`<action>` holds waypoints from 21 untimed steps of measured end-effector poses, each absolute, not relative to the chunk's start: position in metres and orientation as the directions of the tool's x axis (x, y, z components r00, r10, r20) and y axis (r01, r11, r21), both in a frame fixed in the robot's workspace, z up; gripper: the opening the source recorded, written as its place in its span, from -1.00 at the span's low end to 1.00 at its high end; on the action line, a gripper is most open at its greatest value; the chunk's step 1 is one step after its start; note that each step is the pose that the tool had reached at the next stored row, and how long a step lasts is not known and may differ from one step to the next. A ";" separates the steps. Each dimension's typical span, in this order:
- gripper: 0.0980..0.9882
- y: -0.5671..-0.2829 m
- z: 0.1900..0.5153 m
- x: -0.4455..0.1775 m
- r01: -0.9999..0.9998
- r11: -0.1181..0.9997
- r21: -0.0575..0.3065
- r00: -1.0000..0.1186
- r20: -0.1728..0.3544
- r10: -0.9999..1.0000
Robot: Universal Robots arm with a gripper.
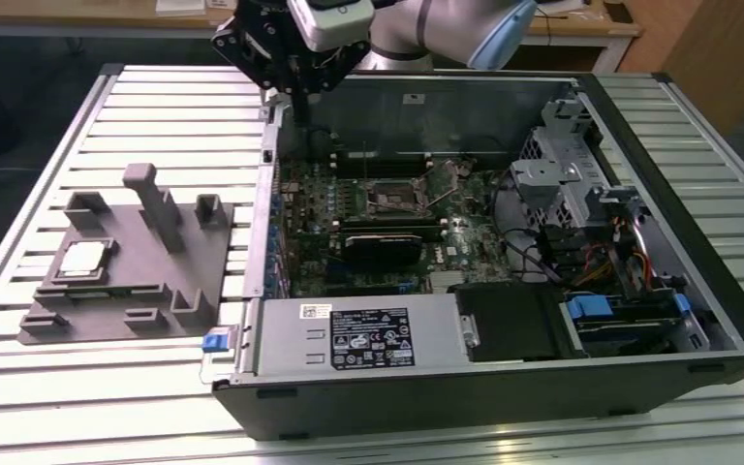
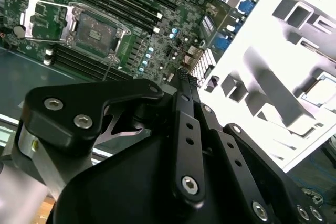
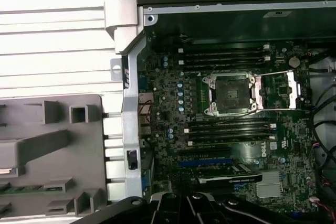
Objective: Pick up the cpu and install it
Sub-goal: 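Reach for the cpu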
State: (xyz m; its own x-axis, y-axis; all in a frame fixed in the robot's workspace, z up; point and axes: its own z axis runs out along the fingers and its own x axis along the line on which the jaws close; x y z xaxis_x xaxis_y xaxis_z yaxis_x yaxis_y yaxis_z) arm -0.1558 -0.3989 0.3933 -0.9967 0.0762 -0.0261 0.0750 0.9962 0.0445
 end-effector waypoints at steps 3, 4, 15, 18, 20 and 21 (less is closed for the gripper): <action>-0.98 -0.399 0.393 -0.160 0.075 0.996 0.045 -0.997 -0.027 0.076; -0.98 -0.399 0.393 -0.162 0.075 0.996 0.045 -0.997 -0.027 0.076; -0.98 -0.399 0.392 -0.187 0.075 0.996 0.045 -0.997 -0.029 0.076; -0.98 -0.398 0.392 -0.194 0.075 0.996 0.045 -0.997 -0.029 0.076; -0.98 -0.398 0.392 -0.200 0.075 0.996 0.045 -0.997 -0.029 0.076; -0.98 -0.398 0.392 -0.202 0.075 0.996 0.045 -0.997 -0.029 0.076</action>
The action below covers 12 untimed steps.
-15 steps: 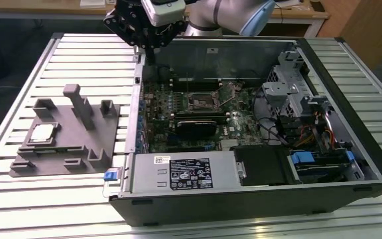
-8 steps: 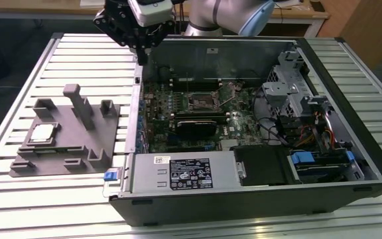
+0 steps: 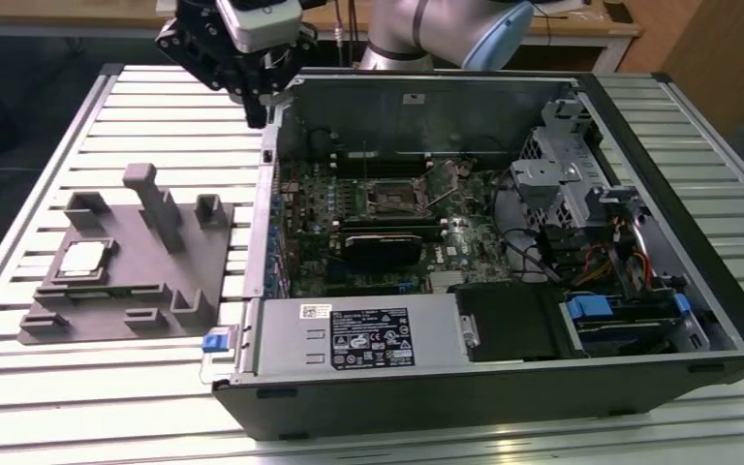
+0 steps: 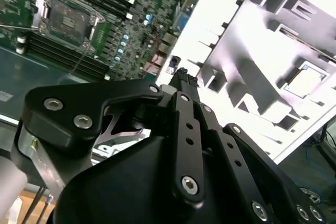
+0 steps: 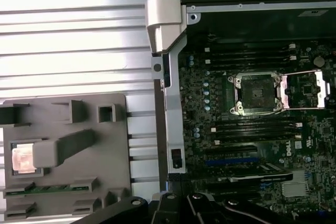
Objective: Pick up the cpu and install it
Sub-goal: 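Reach for the cpu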
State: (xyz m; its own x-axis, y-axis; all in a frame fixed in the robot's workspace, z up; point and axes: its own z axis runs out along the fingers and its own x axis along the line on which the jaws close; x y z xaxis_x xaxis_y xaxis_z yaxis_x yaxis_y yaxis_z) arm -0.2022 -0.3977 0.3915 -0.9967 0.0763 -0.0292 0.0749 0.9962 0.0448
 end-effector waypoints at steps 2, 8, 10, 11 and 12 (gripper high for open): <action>-0.98 -0.397 0.391 -0.208 0.075 0.996 0.045 -0.997 -0.029 0.076; -0.98 -0.396 0.390 -0.225 0.075 0.996 0.045 -0.997 -0.029 0.076; -0.98 -0.395 0.390 -0.231 0.075 0.996 0.045 -0.997 -0.030 0.076; -0.98 -0.395 0.390 -0.234 0.075 0.996 0.045 -0.997 -0.030 0.076; -0.98 -0.395 0.389 -0.238 0.075 0.996 0.045 -0.997 -0.030 0.076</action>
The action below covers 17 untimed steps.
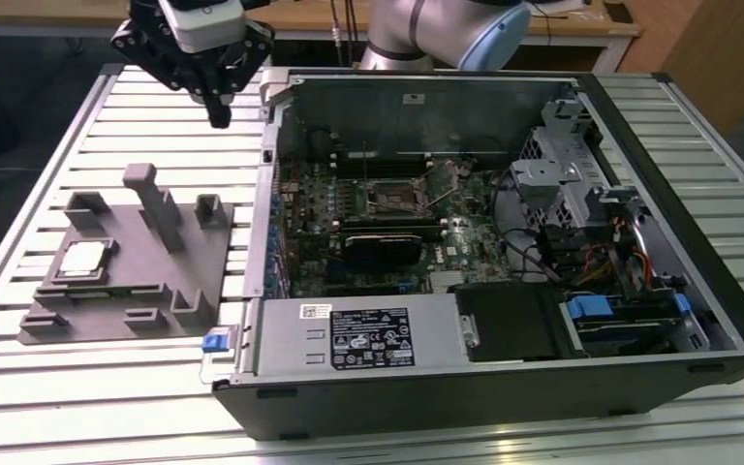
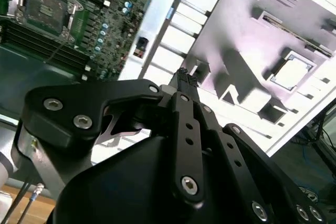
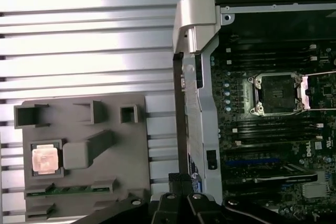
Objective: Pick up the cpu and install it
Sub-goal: 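Reach for the cpu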
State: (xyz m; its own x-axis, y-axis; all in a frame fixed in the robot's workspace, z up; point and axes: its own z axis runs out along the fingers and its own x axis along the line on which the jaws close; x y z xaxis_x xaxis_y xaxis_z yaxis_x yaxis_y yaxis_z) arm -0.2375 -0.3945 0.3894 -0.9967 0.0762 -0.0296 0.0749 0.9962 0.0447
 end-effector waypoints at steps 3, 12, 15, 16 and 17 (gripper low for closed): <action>-0.98 -0.394 0.389 -0.247 0.075 0.996 0.045 -0.997 -0.030 0.076; -0.98 -0.392 0.386 -0.275 0.075 0.996 0.045 -0.997 -0.030 0.076; -0.98 -0.391 0.385 -0.284 0.075 0.996 0.045 -0.997 -0.030 0.076; -0.98 -0.391 0.385 -0.288 0.075 0.996 0.045 -0.997 -0.030 0.076; -0.98 -0.391 0.384 -0.290 0.075 0.996 0.045 -0.997 -0.030 0.076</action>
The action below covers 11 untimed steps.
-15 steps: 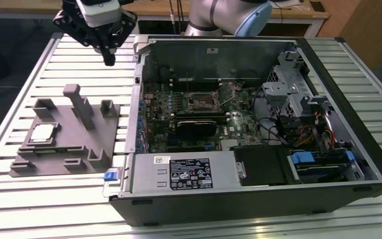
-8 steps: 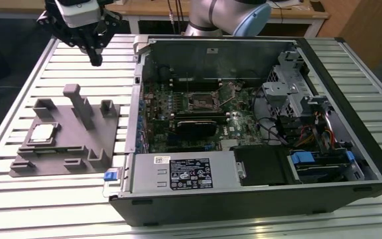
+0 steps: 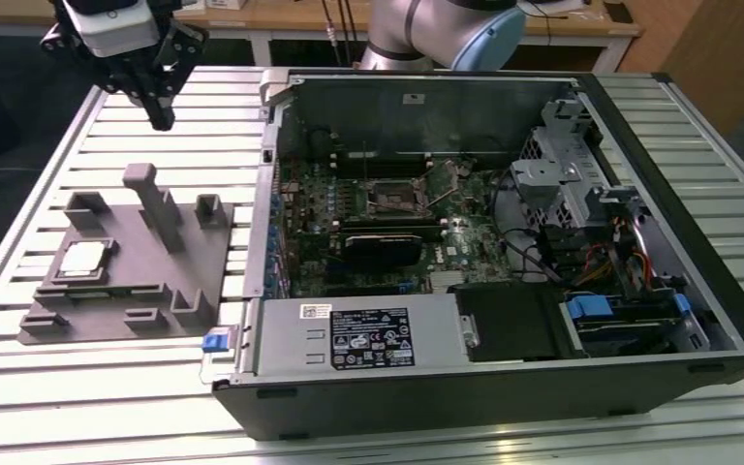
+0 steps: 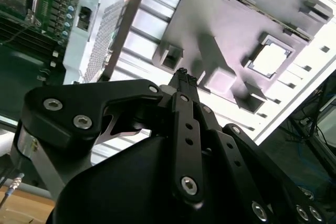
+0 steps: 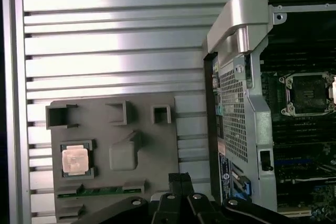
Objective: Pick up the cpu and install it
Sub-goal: 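Reach for the cpu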
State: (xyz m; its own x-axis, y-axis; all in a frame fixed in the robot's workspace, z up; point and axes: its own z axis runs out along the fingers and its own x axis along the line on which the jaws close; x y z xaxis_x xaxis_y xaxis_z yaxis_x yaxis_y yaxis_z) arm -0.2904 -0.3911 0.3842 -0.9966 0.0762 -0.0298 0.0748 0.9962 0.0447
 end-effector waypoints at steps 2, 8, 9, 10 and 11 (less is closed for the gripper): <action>-0.98 -0.391 0.383 -0.296 0.075 0.996 0.045 -0.997 -0.030 0.076; -0.98 -0.391 0.377 -0.309 0.075 0.996 0.045 -0.997 -0.030 0.076; -0.98 -0.391 0.376 -0.311 0.075 0.996 0.045 -0.997 -0.030 0.076; -0.98 -0.391 0.375 -0.313 0.075 0.996 0.045 -0.997 -0.030 0.076; -0.98 -0.391 0.374 -0.315 0.075 0.996 0.045 -0.997 -0.030 0.076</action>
State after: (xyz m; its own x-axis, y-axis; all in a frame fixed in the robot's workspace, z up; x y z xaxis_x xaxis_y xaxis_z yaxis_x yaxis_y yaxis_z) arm -0.3147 -0.3911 0.3739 -0.9966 0.0762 -0.0300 0.0748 0.9962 0.0448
